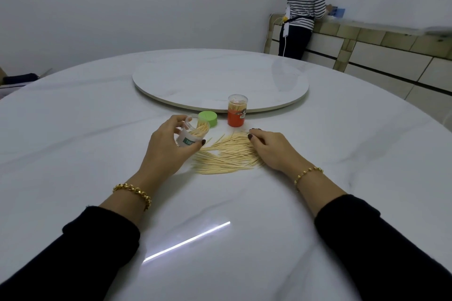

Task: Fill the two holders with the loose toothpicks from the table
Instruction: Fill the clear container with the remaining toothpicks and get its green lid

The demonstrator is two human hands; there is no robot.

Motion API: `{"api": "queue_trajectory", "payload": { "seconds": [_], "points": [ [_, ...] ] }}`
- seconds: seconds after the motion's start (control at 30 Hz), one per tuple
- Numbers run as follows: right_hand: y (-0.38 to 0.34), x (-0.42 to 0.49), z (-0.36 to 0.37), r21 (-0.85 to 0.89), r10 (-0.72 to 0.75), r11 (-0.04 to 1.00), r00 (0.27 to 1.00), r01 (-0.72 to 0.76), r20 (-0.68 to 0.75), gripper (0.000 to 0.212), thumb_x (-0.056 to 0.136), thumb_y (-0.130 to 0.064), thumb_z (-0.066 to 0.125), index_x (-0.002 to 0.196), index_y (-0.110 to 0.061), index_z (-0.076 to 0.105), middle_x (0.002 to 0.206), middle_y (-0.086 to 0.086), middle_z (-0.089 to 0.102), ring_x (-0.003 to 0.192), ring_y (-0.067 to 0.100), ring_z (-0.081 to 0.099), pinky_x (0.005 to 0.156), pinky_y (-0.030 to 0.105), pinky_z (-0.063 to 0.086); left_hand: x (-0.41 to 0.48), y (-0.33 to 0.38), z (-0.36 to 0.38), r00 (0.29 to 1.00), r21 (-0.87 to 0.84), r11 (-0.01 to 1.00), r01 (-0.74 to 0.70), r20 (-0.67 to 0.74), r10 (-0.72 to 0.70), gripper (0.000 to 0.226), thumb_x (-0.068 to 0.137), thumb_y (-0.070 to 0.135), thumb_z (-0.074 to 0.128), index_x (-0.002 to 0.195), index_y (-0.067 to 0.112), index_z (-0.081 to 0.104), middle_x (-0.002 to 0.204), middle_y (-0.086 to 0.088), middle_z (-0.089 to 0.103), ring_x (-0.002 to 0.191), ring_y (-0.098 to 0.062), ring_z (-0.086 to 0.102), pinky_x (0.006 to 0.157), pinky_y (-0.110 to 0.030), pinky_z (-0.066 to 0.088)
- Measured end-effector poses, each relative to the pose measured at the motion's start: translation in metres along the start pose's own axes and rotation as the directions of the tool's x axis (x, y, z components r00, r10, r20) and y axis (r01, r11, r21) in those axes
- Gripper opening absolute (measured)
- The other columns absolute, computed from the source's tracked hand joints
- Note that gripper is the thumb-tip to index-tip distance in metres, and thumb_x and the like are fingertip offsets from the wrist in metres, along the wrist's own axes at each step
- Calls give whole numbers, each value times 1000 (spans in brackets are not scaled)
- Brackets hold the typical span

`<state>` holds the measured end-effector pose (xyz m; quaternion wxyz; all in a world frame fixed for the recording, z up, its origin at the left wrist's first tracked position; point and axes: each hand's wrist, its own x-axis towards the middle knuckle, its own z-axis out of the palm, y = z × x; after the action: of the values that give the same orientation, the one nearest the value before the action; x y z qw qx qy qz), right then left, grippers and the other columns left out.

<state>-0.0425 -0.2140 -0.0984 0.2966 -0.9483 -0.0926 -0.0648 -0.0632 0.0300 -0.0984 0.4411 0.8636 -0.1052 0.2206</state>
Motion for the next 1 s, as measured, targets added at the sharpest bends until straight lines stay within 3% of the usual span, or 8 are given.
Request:
{"api": "queue_trajectory", "payload": {
  "seconds": [0.07, 0.23, 0.33, 0.43, 0.73, 1.0],
  "points": [
    [-6, -3, 3, 38, -48, 998, 999, 47, 25, 27, 101, -25, 40, 101, -16, 66, 92, -3, 66, 85, 17, 57, 80, 33, 43, -1, 1, 1, 1000, 3, 1000, -10, 9, 10, 53, 74, 28, 79, 120, 19, 54, 115, 1, 61, 102, -12, 56, 70, 3, 36],
    [-6, -4, -1, 59, -21, 998, 999, 22, -25, 34, 100, -22, 42, 126, -13, 61, 125, 4, 64, 115, 19, 56, 94, 21, 38, -2, 3, 4, 999, 12, 999, -31, 25, 30, 54, 74, 27, 80, 120, 19, 54, 113, 1, 61, 100, -12, 56, 70, 4, 35],
    [3, -3, -5, 17, 33, 999, 999, -32, -31, 36, 100, -21, 41, 132, -14, 56, 130, 5, 60, 121, 19, 52, 95, 19, 34, -2, 3, 2, 1000, 10, 1000, -22, 23, 21, 54, 74, 28, 79, 121, 19, 54, 114, 1, 61, 102, -11, 56, 70, 2, 35],
    [5, -2, -4, 17, 53, 998, 998, -53, -16, 36, 100, -23, 41, 132, -13, 55, 132, 5, 59, 123, 20, 50, 96, 21, 34, -1, 3, 1, 1000, 11, 1000, -9, 19, 9, 55, 75, 29, 79, 122, 17, 54, 116, 1, 61, 102, -11, 55, 69, 0, 36],
    [-22, -2, 12, 57, -67, 996, 997, 66, 23, 31, 99, -19, 41, 121, -10, 61, 118, 10, 65, 107, 26, 58, 92, 35, 44, 0, 0, -3, 1000, -8, 1000, 20, 1, -20, 53, 75, 27, 79, 121, 17, 54, 114, 1, 60, 101, -12, 55, 67, 4, 35],
    [-43, 12, 31, -87, -218, 971, 975, 222, 52, 34, 97, -16, 40, 125, -9, 57, 127, 6, 59, 114, 26, 51, 96, 37, 42, 5, -12, -16, 994, -20, 996, 83, -62, -85, 51, 76, 27, 78, 121, 18, 54, 113, 3, 59, 100, -12, 55, 66, -3, 39]
  ]
}}
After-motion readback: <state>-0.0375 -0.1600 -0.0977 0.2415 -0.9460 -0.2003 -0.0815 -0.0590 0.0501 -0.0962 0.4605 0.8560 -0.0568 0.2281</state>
